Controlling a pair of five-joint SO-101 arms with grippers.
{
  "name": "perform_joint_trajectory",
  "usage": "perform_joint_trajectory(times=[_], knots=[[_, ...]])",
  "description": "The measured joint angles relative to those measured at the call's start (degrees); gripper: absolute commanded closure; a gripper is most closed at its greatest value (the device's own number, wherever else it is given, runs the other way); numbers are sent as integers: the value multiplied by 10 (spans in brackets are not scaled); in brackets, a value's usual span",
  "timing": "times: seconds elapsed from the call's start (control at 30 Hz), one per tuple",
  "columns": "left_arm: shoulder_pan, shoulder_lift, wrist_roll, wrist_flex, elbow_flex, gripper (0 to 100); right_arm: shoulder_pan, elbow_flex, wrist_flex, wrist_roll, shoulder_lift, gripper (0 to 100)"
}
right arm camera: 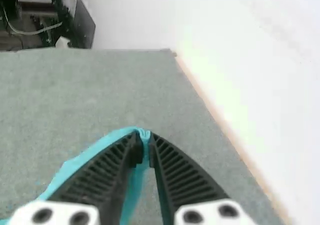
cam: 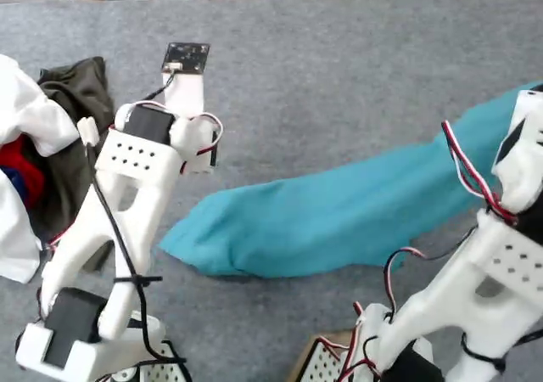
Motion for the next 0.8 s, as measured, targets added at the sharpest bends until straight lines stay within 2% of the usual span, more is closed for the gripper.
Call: perform_joint_trajectory(times=[0.1, 0.2, 0.47, 0.6, 0.8], knots=[[5, 47, 1, -31, 8, 971, 8, 97, -17, 39, 24, 984], [36, 104, 1, -46, 8, 971, 45, 199, -40, 86, 31, 984], [210, 236, 1, -52, 1, 971, 193, 407, -134, 259, 33, 984], [265, 316, 1, -53, -5, 972, 243, 462, -194, 300, 36, 984], [298, 338, -11, -55, 6, 972, 258, 474, -229, 312, 38, 984]])
